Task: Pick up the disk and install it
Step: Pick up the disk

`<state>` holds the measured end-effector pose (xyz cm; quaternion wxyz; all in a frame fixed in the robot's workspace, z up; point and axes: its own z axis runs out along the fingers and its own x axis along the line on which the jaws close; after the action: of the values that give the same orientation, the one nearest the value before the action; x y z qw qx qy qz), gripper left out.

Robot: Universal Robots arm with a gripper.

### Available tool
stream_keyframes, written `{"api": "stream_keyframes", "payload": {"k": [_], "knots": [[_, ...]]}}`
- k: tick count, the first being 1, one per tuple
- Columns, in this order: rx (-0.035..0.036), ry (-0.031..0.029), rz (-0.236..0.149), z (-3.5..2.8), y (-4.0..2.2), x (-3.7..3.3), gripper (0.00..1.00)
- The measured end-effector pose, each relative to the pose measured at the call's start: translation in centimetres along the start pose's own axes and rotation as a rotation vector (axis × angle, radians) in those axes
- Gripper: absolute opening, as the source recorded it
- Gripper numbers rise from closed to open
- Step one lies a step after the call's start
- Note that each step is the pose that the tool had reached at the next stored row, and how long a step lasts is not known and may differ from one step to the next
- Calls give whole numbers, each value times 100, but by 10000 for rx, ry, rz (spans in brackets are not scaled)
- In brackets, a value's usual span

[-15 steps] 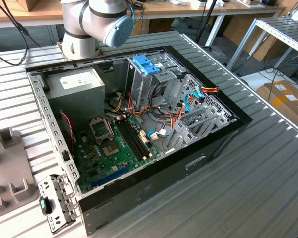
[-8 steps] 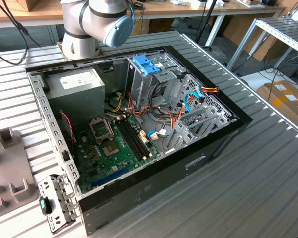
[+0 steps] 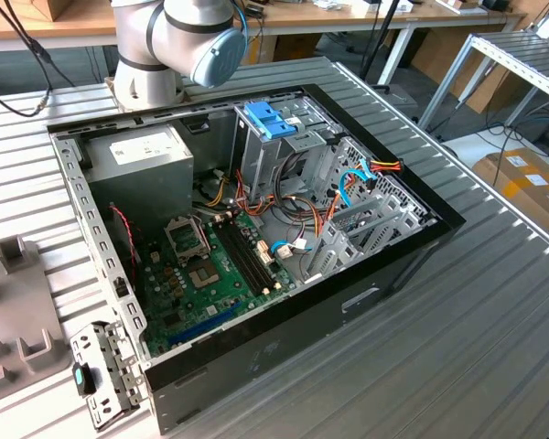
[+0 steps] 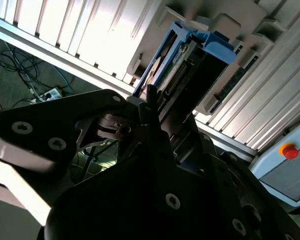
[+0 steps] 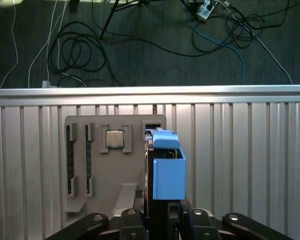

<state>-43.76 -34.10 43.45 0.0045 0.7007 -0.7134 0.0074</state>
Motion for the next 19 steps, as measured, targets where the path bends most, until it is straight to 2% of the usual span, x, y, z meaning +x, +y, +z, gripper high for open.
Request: {"api": "stream_keyframes", "payload": {"k": [2, 11, 19], "knots": [[1, 0, 0, -1, 0, 0, 35], [1, 1, 0, -171, -1, 3, 35], [1, -1, 0, -178, -1, 3, 35]]}}
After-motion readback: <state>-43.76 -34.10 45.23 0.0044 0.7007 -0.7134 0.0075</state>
